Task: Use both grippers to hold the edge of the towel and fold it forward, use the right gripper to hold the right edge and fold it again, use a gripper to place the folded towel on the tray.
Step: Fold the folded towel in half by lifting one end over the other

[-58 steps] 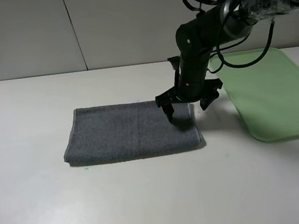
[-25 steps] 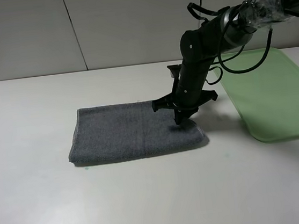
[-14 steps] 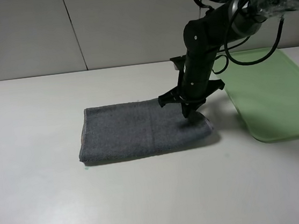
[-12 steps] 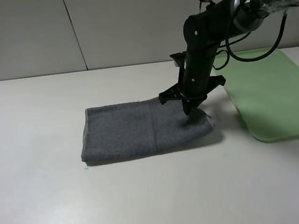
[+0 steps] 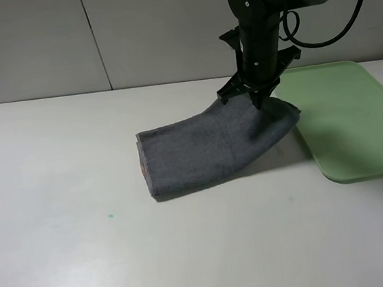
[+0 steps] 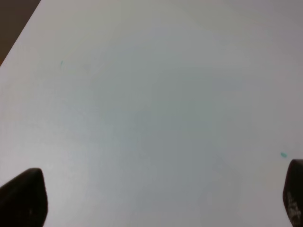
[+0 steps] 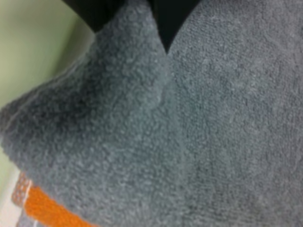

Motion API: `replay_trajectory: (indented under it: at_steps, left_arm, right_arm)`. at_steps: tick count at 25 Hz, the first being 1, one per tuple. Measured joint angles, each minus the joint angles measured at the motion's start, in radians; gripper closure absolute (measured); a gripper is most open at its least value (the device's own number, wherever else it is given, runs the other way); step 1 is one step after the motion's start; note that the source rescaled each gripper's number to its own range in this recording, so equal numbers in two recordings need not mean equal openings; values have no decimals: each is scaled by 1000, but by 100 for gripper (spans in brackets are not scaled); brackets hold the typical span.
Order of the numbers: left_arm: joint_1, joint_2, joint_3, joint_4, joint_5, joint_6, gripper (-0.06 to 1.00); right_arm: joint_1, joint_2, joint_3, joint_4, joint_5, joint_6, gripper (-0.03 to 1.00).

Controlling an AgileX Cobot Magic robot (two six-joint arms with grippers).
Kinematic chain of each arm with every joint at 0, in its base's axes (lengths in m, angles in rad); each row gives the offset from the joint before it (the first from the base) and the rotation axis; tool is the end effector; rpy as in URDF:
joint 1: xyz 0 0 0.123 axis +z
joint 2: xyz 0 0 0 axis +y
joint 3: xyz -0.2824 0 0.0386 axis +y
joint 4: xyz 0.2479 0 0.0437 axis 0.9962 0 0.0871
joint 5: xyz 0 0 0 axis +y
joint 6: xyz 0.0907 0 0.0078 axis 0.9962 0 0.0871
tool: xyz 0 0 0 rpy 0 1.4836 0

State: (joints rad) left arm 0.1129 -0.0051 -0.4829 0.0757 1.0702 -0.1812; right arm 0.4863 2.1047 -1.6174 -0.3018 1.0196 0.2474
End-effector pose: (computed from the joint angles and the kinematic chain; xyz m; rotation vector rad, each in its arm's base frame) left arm -0.0049 0.0055 0.2718 -0.3057 2.0410 0.0488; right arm 0.3922 0.1812 0.1822 -0.5437 2.8401 -0.2867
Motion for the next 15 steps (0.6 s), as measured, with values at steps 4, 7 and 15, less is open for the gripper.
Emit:
replay_trajectory:
  at_steps: [4,7,15]
  left_arm:
    - [0,0,0,0,0,0,-6]
    - [0,0,0,0,0,0,-6]
    - [0,0,0,0,0,0,-6]
  right_arm:
    - [0,0,-33,-73,35,-30,89]
    - [0,0,-37,-119,50,-46,89]
    - [6,-3,-41,-117,112,-73,89]
